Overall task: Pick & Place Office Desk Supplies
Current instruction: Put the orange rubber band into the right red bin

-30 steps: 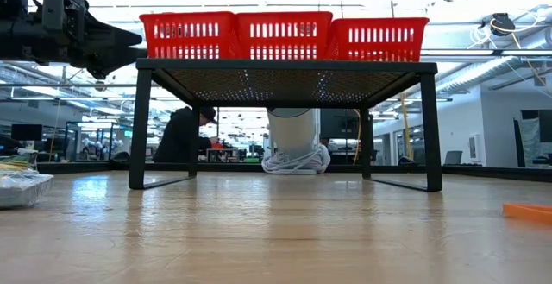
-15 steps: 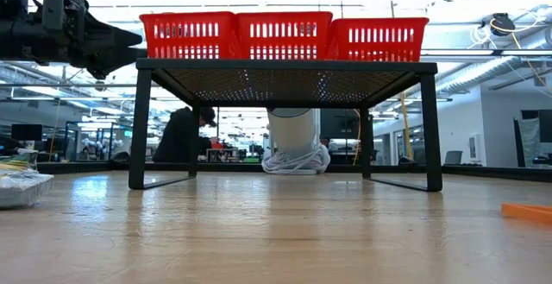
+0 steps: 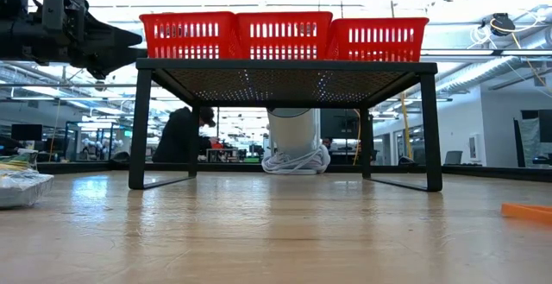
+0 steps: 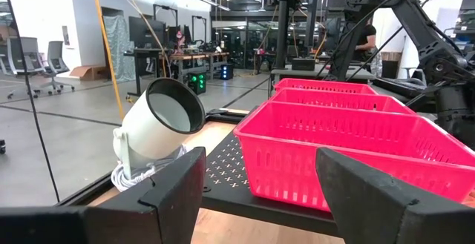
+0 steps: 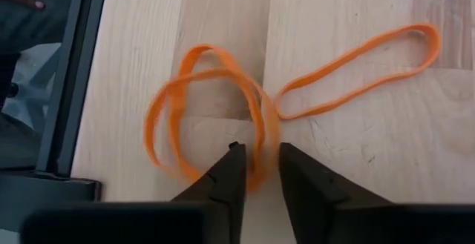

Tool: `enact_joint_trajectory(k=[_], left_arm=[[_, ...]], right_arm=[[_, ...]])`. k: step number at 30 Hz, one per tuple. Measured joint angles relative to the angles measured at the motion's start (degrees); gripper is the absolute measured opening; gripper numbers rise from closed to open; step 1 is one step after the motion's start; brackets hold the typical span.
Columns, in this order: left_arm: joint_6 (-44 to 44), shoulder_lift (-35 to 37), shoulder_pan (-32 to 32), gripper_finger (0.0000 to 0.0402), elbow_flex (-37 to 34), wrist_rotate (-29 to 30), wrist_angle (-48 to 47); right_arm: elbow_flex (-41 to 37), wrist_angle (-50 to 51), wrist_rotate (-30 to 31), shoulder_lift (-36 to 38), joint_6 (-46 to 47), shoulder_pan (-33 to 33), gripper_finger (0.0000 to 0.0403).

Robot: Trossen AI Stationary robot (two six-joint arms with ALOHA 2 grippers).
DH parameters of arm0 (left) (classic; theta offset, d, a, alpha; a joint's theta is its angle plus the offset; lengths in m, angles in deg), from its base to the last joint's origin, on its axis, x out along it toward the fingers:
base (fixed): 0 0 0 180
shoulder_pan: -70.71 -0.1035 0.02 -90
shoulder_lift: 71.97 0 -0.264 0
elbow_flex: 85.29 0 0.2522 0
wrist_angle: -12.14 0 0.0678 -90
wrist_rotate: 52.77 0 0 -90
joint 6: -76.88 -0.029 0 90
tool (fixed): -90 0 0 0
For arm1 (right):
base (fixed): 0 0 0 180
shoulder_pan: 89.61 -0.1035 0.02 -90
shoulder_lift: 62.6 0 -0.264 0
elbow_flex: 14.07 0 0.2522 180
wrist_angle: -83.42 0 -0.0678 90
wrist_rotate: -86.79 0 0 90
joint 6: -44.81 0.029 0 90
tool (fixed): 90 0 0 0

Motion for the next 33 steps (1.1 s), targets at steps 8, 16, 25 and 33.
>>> enact_joint_trajectory(k=[8, 16, 25, 33], left_arm=[[0.0, 0.0, 0.0, 0.0267, 0.0, -0.01, 0.0], [-0.01, 0.0, 0.0, 0.0267, -0.01, 0.01, 0.0], [-0.02, 0.0, 0.0, 0.0267, 0.0, -0.01, 0.02], [-0.02, 0.0, 0.0, 0.0267, -0.02, 0.01, 0.0]], right_arm=[[0.0, -0.5, -0.26, 0.0, -1.49, 0.56, 0.0129], [0.0, -0.89, 0.02, -0.02, -2.84, 0.66, 0.0116], [-0.02, -1.15, 0.0, -0.04, -3.03, 2.32, 0.0101], [0.0, -1.33, -3.95, 0.04, -3.5, 4.22, 0.0093]])
